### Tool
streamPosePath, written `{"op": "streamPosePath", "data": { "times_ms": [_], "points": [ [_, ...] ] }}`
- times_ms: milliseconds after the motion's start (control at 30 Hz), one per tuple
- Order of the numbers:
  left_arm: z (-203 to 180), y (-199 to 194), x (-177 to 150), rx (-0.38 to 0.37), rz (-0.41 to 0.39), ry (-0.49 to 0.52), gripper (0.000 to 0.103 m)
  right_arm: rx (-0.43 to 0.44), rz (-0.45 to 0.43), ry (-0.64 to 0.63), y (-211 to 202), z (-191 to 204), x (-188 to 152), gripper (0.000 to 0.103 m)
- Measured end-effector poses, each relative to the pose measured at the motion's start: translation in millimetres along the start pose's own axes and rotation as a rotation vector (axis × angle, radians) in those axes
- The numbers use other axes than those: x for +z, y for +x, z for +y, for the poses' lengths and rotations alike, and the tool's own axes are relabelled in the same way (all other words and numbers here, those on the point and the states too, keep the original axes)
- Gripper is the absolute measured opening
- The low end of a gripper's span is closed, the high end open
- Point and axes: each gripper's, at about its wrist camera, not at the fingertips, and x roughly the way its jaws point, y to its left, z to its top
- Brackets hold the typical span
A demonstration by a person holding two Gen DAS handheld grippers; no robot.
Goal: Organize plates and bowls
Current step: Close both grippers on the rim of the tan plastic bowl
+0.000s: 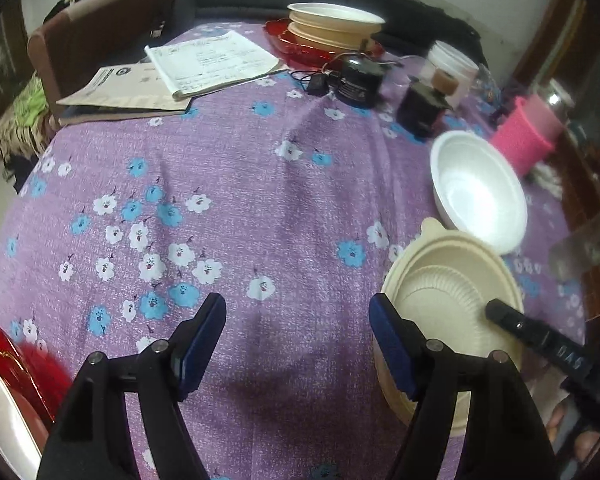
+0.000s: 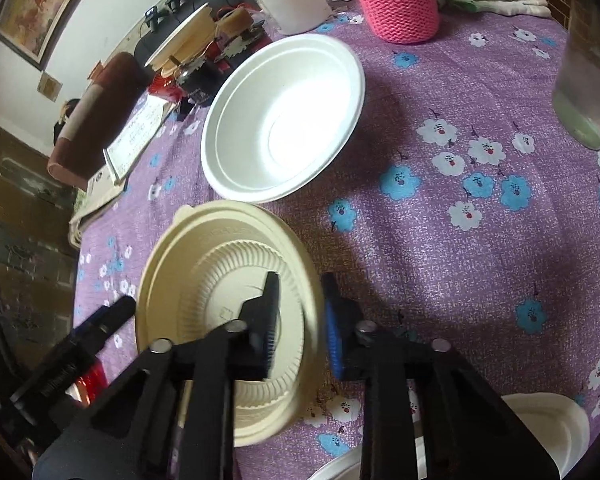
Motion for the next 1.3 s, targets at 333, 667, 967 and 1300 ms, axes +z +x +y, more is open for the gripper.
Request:
{"op": "streamPosePath", "data": {
  "times_ms": [333,667,967,1300],
  "points": [
    [13.2,4.4,4.8,-0.067,0.078,-0.07,0.075,0.007,0.0,-0.015,3.3,3.5,-1.1,0.019],
    [-4.2,-2.1,2.0,-0.151,0.097,-0.022,0.075,0.018,0.0,-0.014,2.6,5.1,-1.8,0.019],
    [-22.5,24.9,-6.3,-0.098,0.15,0.018,0.073,0.019,-0.002,-0.011,2.5,4.1,-1.9,0.019],
    [-26.3,26.5,-15.4,-0.106,0.131,0.04,0.024,0.004,-0.009,-0.022,2.7,6.9,-3.4,0.019]
  ]
}}
